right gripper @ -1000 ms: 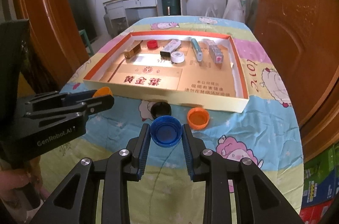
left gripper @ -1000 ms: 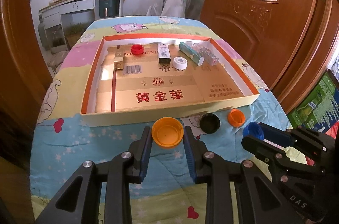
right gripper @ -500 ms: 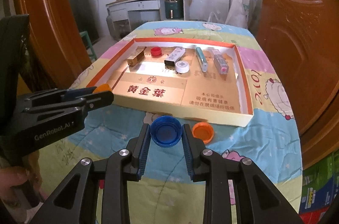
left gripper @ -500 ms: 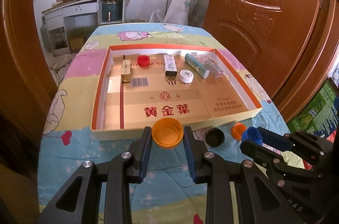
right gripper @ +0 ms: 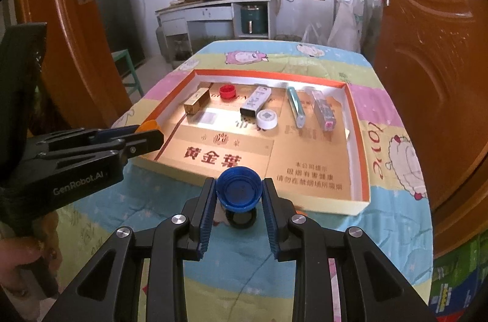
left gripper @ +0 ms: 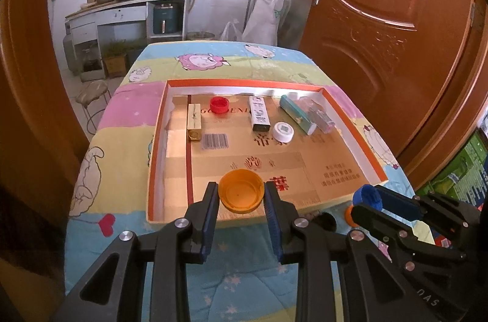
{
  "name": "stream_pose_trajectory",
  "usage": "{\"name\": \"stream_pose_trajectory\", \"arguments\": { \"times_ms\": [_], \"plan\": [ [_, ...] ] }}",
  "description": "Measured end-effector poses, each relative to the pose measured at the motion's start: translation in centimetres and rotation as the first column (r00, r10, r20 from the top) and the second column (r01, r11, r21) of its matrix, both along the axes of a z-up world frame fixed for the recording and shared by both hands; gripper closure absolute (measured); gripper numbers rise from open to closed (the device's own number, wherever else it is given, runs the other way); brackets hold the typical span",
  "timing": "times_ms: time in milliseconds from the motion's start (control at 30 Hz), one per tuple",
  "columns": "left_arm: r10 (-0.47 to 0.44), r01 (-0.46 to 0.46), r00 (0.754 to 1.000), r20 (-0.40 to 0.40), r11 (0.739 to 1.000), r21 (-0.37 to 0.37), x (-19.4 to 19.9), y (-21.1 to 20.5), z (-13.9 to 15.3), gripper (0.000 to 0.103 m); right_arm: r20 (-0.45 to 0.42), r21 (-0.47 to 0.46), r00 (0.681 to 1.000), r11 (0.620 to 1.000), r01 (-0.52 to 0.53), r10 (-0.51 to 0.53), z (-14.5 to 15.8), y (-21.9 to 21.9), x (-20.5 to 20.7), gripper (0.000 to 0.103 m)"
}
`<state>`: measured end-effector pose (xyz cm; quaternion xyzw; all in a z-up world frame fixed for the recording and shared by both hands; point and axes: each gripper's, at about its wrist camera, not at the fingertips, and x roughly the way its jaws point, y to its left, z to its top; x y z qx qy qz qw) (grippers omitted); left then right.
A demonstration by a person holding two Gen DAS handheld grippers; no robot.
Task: Organize rigid objects
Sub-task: 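Carry the orange cap with the left tool while the right tool carries the blue cap toward the tray, then lower the orange cap into the tray with the left tool while the right tool lowers the blue cap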
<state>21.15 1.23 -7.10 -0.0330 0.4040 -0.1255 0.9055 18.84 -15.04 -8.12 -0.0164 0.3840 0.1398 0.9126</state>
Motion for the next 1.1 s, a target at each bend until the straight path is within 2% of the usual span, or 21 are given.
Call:
{"name": "stream_pose_trajectory", "arguments": {
  "times_ms": [500, 1100],
  "plan": [
    [0.018, -0.018, 0.999, -0.033, 1.000, 0.001, 3.5, 0.1, -0.7, 0.073, 0.006, 0.028, 1.000, 0.999, -0.029, 0.029, 0.2, 1.0, 4.9, 0.072],
    [0.031, -0.029, 0.996, -0.082, 0.999, 0.025, 8.2, -0.8, -2.9, 0.073, -0.061, 0.055, 0.997, 0.998, -0.040, 0.043, -2.6, 0.4, 10.2, 0.072]
  ]
}}
